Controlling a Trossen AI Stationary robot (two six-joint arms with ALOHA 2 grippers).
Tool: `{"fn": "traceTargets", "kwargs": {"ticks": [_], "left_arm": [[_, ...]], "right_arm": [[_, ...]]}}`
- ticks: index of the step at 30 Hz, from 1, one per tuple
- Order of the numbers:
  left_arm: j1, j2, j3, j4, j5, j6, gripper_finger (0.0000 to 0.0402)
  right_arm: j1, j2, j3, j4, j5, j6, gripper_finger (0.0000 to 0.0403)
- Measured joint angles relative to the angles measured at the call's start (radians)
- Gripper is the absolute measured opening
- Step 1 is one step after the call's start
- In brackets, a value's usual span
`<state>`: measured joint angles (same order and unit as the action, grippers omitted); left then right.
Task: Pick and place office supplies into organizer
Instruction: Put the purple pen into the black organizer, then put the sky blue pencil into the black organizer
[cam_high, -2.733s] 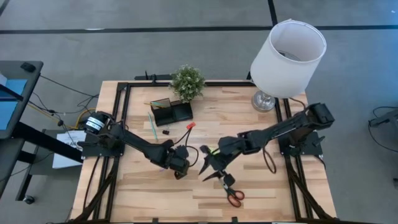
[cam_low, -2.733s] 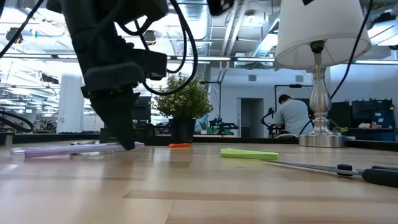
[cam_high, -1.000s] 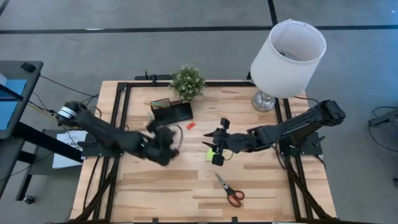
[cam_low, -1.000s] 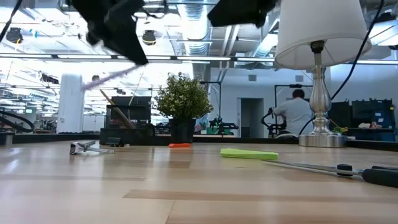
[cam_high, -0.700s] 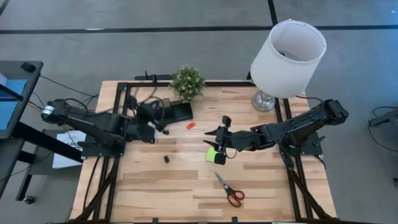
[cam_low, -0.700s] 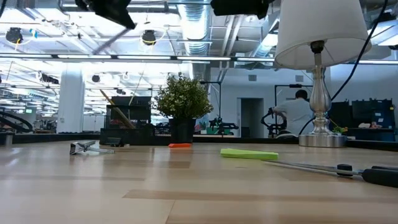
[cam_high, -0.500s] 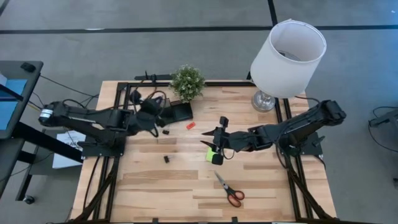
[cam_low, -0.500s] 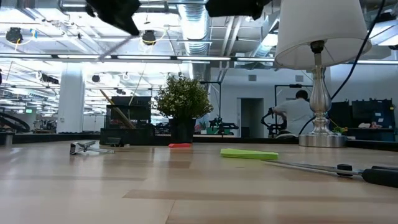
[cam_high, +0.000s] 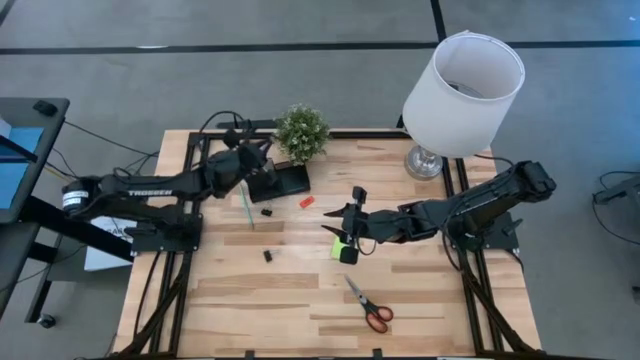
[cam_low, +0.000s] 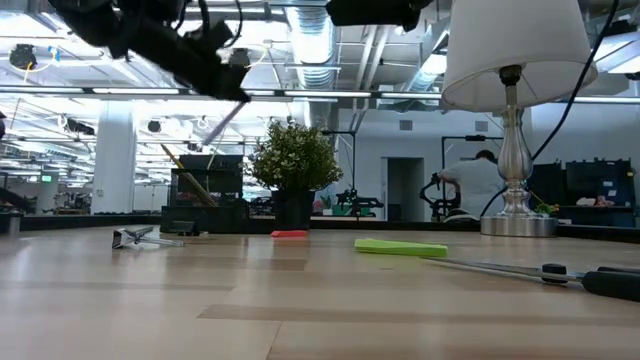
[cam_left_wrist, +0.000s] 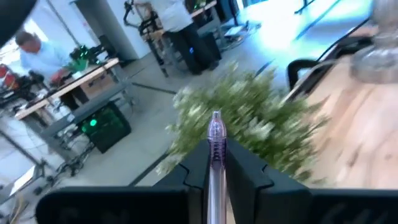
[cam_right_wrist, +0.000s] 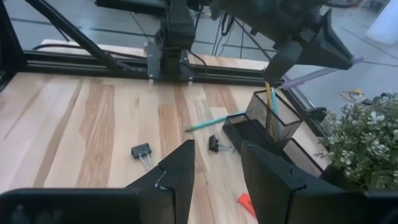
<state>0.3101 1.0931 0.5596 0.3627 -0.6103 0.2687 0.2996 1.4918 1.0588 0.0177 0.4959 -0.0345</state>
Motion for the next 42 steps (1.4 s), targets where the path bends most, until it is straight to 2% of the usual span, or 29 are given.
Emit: {"fn": "traceTargets", "kwargs": {"ticks": [2, 7, 17, 31, 38, 42], "left_arm": [[0.039, 0.0, -0.02, 0.01, 0.023, -0.017, 0.0025], [0.094, 0.002, -0.051, 0.017, 0.183, -0.08, 0.0025], [0.101, 0.006, -0.108, -0.012, 0.196, -0.169, 0.0027], [0.101, 0.006, -0.16, -0.065, 0.183, -0.181, 0.0086], [0.09, 0.001, -0.148, -0.064, 0.185, -0.32, 0.0113], [0.052, -0.032, -0.106, -0.129, 0.266, -0.382, 0.0109]], "right_arm": [[0.0, 0.0, 0.0, -0.013, 0.0, 0.005, 0.0127], [0.0, 0.0, 0.0, -0.015, 0.0, 0.007, 0.0127], [0.0, 0.0, 0.0, -0.014, 0.0, 0.008, 0.0127], [0.0, 0.0, 0.0, -0.014, 0.0, 0.008, 0.0127], [0.0, 0.0, 0.0, -0.014, 0.0, 0.008, 0.0127], [0.0, 0.0, 0.0, -0.018, 0.0, 0.008, 0.0127]]}}
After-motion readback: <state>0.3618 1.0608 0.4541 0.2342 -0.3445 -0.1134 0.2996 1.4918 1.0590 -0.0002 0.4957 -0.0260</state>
